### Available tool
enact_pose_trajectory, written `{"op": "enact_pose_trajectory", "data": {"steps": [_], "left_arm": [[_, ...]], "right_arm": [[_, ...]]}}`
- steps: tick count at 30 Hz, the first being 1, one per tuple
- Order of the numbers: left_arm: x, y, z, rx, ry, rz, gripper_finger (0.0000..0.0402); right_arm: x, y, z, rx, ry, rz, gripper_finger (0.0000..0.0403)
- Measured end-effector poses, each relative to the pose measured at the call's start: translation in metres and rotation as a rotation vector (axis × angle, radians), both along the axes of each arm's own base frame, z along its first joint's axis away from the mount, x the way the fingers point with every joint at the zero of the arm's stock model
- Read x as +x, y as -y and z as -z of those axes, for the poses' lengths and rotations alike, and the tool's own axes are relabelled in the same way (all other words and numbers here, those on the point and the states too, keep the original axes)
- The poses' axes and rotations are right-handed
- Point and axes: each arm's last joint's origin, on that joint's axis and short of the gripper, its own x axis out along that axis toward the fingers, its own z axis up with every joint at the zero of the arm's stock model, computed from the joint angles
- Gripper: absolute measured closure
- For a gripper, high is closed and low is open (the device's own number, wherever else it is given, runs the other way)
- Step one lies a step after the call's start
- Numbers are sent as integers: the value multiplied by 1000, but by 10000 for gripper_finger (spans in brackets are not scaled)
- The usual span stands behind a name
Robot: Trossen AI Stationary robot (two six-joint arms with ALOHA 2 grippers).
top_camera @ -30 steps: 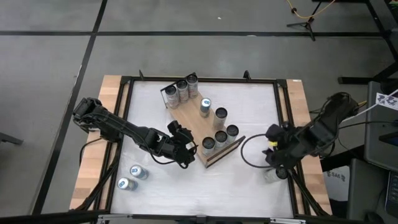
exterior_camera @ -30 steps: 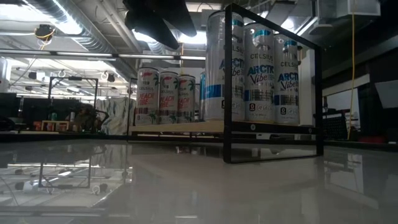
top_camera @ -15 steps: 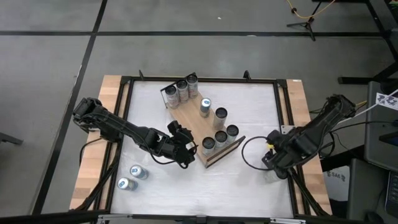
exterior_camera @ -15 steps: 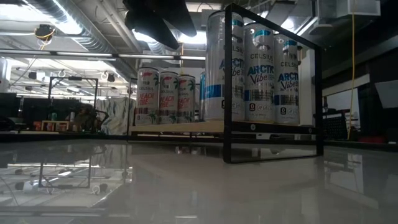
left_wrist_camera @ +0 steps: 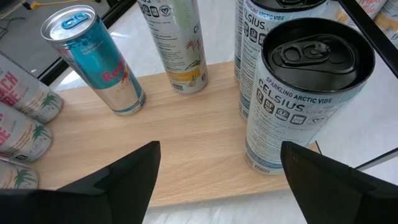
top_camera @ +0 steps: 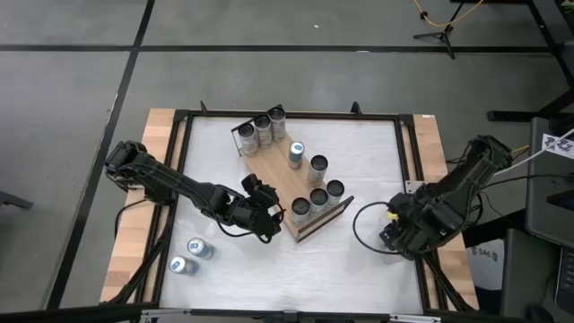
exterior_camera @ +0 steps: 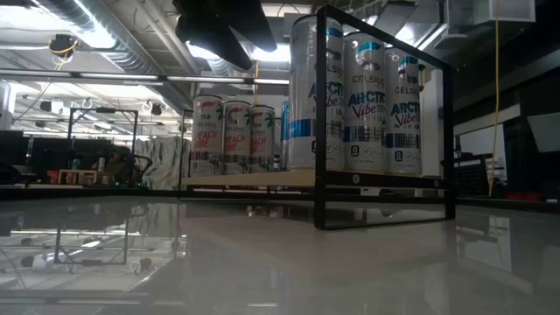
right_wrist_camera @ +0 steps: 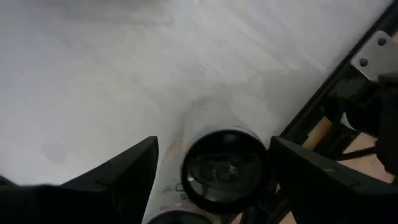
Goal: Place canned beverage on shelf
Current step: Put the right white-orange soda can on the shelf and align with the other white-orange soda can
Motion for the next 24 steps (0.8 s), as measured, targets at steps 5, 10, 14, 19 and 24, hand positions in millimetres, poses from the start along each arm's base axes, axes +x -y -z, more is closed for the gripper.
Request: {"op": "enact_pose_trajectory", "data": {"steps": [5,10,14,19,24], "left_arm": [[0,0,0,0,0,0,76],[0,0,0,0,0,0,76],[0,0,0,0,0,0,76],[0,0,0,0,0,0,76],[0,0,0,0,1,0,76]], "right_arm": [[-9,-6,0,-3,0,31,100],[-15,-13,2,-27,6,53,100],[-16,-16,11,-43,-3,49,100],[-15,-17,26,-52,-10,43,100],[-16,-16,35,-59,-17,39,100]]}}
